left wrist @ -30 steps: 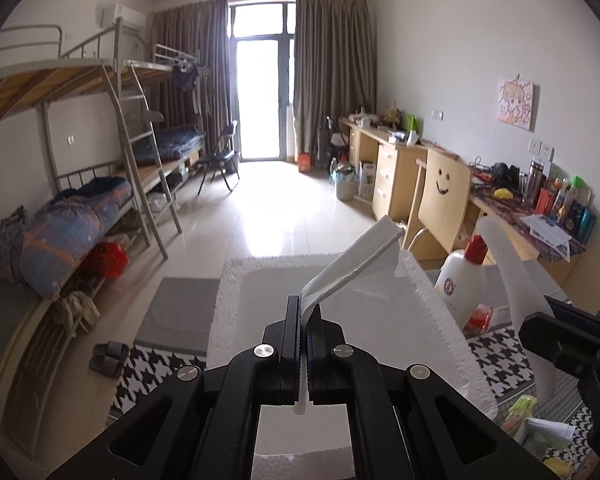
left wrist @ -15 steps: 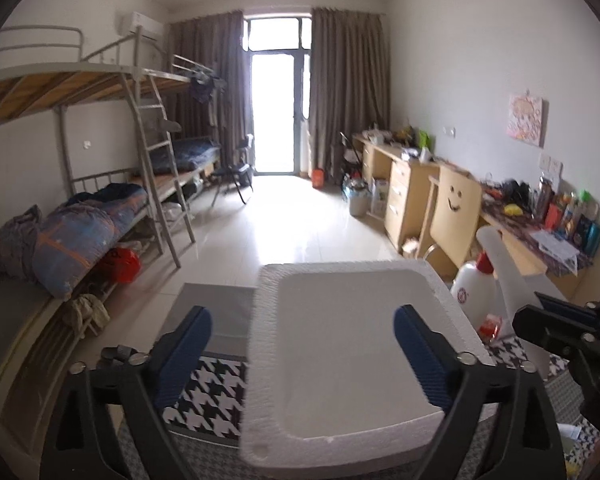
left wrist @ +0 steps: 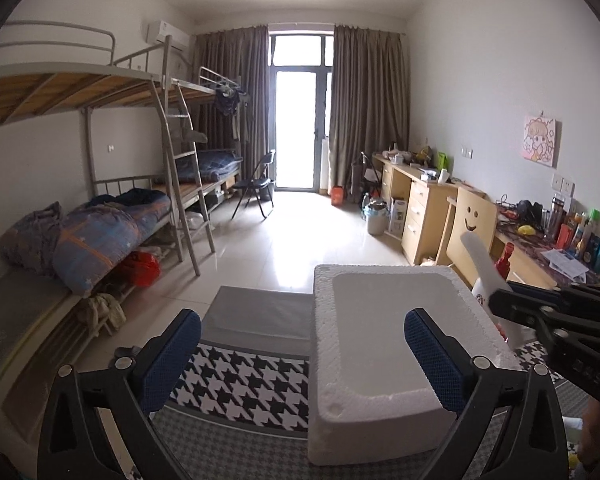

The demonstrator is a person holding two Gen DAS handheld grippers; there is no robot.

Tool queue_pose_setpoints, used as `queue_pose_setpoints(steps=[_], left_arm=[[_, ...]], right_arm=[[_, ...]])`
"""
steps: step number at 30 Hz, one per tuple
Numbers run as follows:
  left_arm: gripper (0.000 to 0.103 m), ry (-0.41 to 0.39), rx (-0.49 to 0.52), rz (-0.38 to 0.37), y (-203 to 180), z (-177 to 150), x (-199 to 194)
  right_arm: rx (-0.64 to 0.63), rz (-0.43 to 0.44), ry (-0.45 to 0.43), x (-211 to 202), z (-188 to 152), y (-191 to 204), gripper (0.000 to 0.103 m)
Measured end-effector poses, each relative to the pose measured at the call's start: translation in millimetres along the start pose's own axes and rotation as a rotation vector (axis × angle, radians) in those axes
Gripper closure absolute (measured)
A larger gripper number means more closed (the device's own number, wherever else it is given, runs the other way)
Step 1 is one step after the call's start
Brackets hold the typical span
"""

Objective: Organize soft objects
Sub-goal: 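Lower the white cloth strip into the foam box and open the right gripper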

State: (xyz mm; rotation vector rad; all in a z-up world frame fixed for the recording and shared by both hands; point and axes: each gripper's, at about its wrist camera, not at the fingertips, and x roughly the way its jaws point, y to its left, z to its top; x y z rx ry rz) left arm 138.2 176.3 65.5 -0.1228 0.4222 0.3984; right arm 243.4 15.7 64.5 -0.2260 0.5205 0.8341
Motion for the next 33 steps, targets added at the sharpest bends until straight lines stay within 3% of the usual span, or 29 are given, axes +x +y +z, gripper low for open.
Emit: queue_pose_setpoints(steps=[27, 30, 33], left_arm=[[0.001, 0.001, -0.034, -0.023, 14, -23, -17], [0.001, 0.005, -0.036, -0.027, 14, -25, -17], [0.001, 0.01, -0.039, -0.027, 15, -26, -17]], right_arm=[[-0.008, 0.037, 0.121, 50, -1, 1, 0.085], [-0.009, 0.046, 0.136, 52, -2, 1, 0.072], [-0.001, 0.039, 0.145, 52, -2, -1, 0.042]])
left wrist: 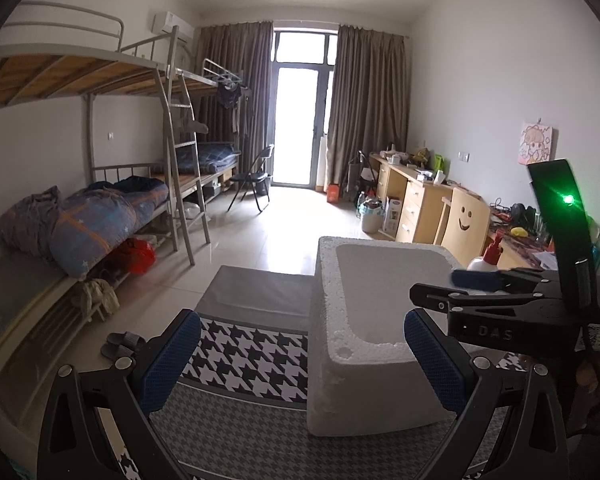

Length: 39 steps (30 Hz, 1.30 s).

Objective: Organize soft objects
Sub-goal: 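Lower the white cloth strip into the foam box and open the right gripper, then move both open grippers back from the box toward the remaining pile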

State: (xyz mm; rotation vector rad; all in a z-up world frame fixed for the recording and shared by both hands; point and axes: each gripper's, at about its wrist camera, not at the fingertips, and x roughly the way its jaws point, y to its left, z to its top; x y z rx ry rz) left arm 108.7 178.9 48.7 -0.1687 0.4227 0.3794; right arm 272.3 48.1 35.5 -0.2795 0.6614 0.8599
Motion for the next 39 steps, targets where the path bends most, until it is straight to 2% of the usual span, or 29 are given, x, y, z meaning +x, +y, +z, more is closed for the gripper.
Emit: queue_pose_setpoints(steps=[1, 2, 11, 18, 19, 22, 23, 39], left_arm=[[0.001, 0.001, -0.002, 0.001, 2, 0, 0], [0.001, 0.001, -0.002, 0.001, 2, 1, -1], [0.001, 0.001, 0.004, -0.003, 1, 2, -3], [0.001, -0.005, 0.017, -0.017, -9, 3, -11], [0.001, -0.006, 0.019, -0.02, -10, 3, -12], [0.001, -0.013, 0.017, -0.026, -13, 3, -18], [0.001, -0.014, 0.016, -0.032, -14, 3, -19], [0.001, -0.039, 0.056, -0.088, -35, -9, -44]], right_arm=[[0.006, -0.003, -0.01, -2, 0, -1, 0.032], [0.014, -0.008, -0.023, -4, -1, -2, 0.031], [0.012, -0.009, -0.057, -19, -2, -3, 0.03], [-0.008, -0.049, -0.106, -45, -10, -1, 0.03], [-0.007, -0.048, -0.112, -48, -11, -1, 0.029], [-0.007, -0.051, -0.147, -64, -15, -2, 0.013], [-0.01, -0.057, -0.162, -67, -17, -1, 0.012], [-0.023, -0.077, -0.241, -107, -45, 3, 0.012]])
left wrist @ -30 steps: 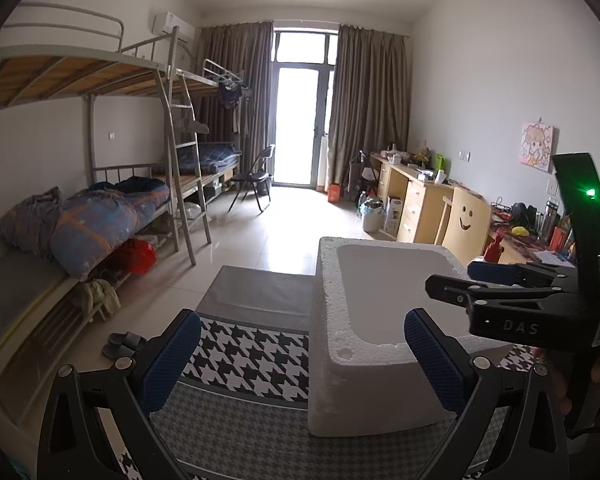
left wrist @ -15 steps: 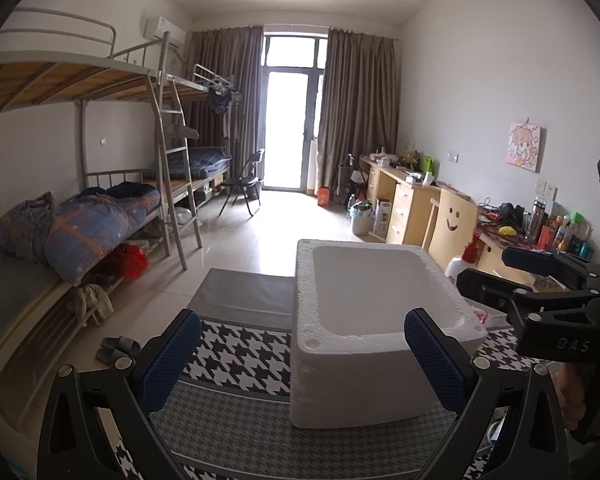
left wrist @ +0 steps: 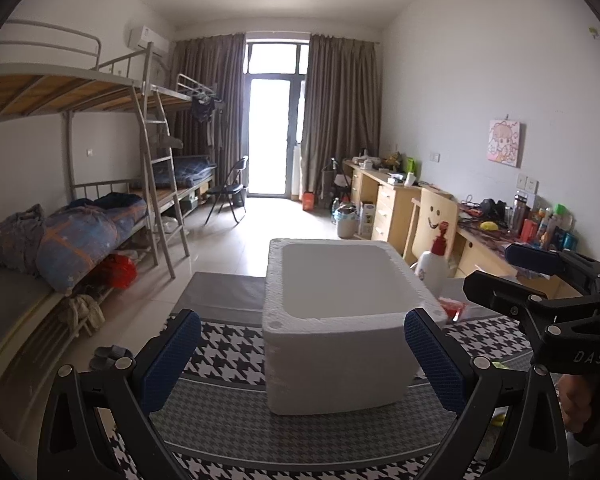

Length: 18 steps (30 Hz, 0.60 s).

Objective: Organize soft objects
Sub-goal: 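Move both open grippers back from the box toward the remaining pile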

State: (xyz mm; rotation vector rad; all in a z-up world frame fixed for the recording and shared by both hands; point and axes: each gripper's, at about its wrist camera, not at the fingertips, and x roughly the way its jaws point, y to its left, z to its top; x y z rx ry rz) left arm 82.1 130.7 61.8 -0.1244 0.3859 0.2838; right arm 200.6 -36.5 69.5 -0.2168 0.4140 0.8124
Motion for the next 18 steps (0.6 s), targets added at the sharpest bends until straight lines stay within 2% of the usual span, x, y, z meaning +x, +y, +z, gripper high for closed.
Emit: queue_pose_setpoints(steps=[18], left_arm=[[0.001, -0.041, 0.035, -0.07, -28, -8, -20]], right_arm=[[0.083, -0.04, -0.041, -42, -33, -22, 0.012]])
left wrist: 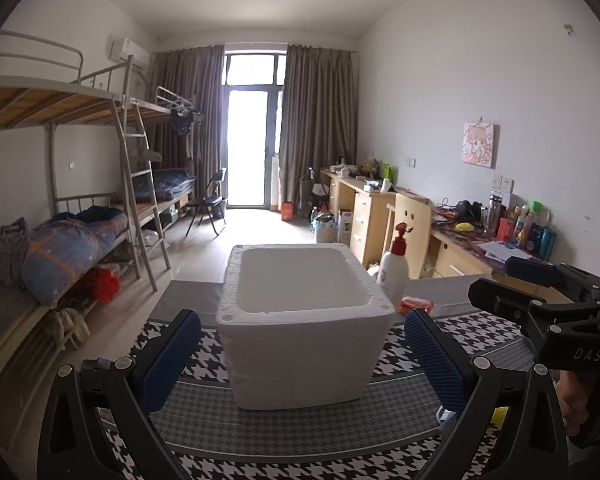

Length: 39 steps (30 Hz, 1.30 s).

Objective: Organize soft objects
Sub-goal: 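Move both open grippers back from the box toward the remaining pile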

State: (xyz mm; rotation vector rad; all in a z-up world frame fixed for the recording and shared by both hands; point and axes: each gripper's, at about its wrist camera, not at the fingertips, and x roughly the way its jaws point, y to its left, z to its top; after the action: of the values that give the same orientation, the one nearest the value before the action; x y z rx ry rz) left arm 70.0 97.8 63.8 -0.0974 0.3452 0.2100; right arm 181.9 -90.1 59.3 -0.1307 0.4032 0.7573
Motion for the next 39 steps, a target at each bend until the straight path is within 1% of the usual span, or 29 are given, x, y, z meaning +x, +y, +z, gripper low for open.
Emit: queue_pose_setpoints(steps=[4, 10, 13, 20, 24, 37, 39], left_arm=[[0.001, 0.006, 0.01, -0.029, -10, -4, 1], [0.001, -0.004, 0.034, -0.049, -21, -10, 1], [0.001, -0.009, 0.035, -0.074, -25, -13, 0], [0.001, 0.01, 0.03, -0.13, -34, -20, 2], [0.001, 0.009, 0.048, -0.156, -42, -24, 2], [0.001, 0.08, 0.068, -0.245, -62, -36, 16], [0.001, 0.085, 0.065, -0.246, -66, -38, 18]], right_arm=[[0.012, -0.02, -0.009, -9, -6, -8, 0.012], [0.023, -0.056, -0.023, -22, -16, -15, 0.012], [0.028, -0.077, -0.033, -28, -22, -19, 0.012], [0.059, -0.107, -0.034, -38, -37, -28, 0.012], [0.068, -0.125, -0.038, -44, -46, -32, 0.012], [0.104, -0.186, -0.015, -54, -65, -52, 0.012], [0.109, -0.189, -0.008, -56, -70, -54, 0.012]])
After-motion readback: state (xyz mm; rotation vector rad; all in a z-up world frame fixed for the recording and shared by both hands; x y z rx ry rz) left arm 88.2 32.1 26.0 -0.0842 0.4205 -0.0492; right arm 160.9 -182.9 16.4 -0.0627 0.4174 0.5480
